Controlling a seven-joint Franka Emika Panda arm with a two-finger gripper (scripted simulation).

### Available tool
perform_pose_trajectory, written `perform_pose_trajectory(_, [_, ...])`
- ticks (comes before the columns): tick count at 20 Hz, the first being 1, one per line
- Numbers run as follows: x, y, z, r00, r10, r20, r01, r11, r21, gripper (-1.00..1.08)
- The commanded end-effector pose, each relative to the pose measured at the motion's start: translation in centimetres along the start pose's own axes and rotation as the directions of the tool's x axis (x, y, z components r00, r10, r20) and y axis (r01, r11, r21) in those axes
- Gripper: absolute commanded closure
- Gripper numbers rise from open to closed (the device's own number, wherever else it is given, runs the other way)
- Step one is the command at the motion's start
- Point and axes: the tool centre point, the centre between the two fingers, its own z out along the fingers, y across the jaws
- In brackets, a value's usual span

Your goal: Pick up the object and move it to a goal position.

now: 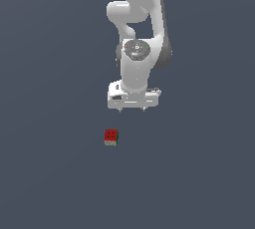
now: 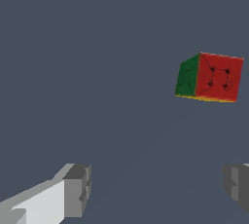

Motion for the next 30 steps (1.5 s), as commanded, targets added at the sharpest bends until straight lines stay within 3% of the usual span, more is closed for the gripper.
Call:
perform_pose_trajectory(1, [0.0, 0.0, 0.0, 1.0, 0.0, 0.0, 0.0, 1.0, 0.0, -0.92])
perform_pose_trajectory(11, [0.5, -3.3, -1.5, 1.0, -0.016, -0.023, 0.017, 0.999, 0.032, -0.92])
perform_pose_trajectory(20, [0.7, -2.8, -1.2, 0.999, -0.049, -0.023, 0.05, 0.998, 0.028, -0.92])
perform_pose_trajectory(30, [1.6, -1.6, -0.5, 0.979, -0.2, -0.026, 0.2, 0.98, 0.018, -0.92])
